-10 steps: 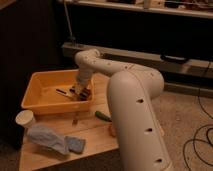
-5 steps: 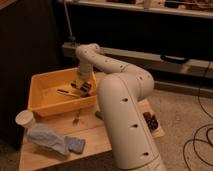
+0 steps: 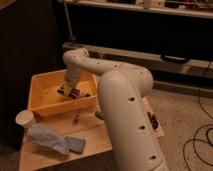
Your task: Wipe tray with eraser
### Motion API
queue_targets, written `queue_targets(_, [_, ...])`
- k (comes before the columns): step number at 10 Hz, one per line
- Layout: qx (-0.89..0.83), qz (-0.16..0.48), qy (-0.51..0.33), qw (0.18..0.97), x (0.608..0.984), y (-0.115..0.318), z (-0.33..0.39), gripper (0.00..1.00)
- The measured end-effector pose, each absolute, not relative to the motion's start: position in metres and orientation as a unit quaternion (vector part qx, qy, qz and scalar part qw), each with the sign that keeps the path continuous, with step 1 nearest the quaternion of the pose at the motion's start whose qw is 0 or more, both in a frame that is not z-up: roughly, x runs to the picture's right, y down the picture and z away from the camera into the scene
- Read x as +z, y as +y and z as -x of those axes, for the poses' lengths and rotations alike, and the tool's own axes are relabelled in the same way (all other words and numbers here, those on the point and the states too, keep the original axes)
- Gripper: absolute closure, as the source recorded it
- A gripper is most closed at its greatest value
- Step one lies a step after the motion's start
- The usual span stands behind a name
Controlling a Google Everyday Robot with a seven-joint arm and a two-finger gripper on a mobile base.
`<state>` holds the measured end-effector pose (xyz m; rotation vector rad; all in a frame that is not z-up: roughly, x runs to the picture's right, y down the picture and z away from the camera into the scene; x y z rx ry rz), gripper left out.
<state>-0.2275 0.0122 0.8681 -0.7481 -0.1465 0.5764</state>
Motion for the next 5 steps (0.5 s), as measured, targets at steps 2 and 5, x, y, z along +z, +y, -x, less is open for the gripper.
queue_targets(2, [0.268, 0.363, -0.076, 0.889, 0.851, 0.035, 0.237, 1.0])
queue_targets(5, [0.275, 0.364, -0.057, 0.888, 0.848, 0.06, 0.224, 1.0])
